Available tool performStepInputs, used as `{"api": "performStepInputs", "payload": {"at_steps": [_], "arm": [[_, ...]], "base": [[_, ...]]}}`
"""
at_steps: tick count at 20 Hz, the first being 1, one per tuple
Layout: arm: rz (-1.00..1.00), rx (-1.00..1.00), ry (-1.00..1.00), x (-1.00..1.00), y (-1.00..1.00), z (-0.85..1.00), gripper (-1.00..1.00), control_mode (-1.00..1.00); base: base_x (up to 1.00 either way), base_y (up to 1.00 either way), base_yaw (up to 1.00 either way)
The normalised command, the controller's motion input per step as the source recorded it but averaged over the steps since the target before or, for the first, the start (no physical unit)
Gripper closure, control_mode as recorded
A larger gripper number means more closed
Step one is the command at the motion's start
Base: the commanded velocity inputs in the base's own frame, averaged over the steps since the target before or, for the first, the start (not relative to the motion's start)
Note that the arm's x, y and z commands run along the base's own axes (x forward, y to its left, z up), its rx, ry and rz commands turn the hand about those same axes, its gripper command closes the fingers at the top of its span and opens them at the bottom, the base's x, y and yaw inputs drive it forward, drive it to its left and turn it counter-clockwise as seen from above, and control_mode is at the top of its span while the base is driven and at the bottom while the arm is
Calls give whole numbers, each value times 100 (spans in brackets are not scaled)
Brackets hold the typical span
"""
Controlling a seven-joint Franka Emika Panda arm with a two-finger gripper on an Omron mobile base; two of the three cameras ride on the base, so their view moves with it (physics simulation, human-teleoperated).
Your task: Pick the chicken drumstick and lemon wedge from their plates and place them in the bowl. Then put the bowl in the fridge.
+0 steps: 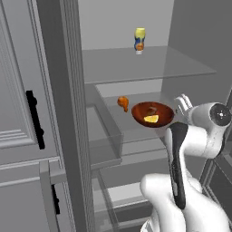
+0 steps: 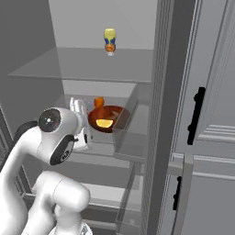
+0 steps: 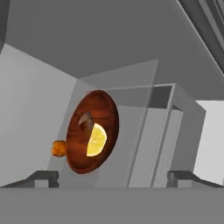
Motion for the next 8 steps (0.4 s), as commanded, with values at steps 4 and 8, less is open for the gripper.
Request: {"api": "performStepInputs", "payload": {"at_steps": [4,8], "arm": [[7,-5,-8,-90,16,88,-100,-100],[1,-9,-1,-80,37,65,-100,-100]], "base": [[0,0,0],[0,0,0]]}}
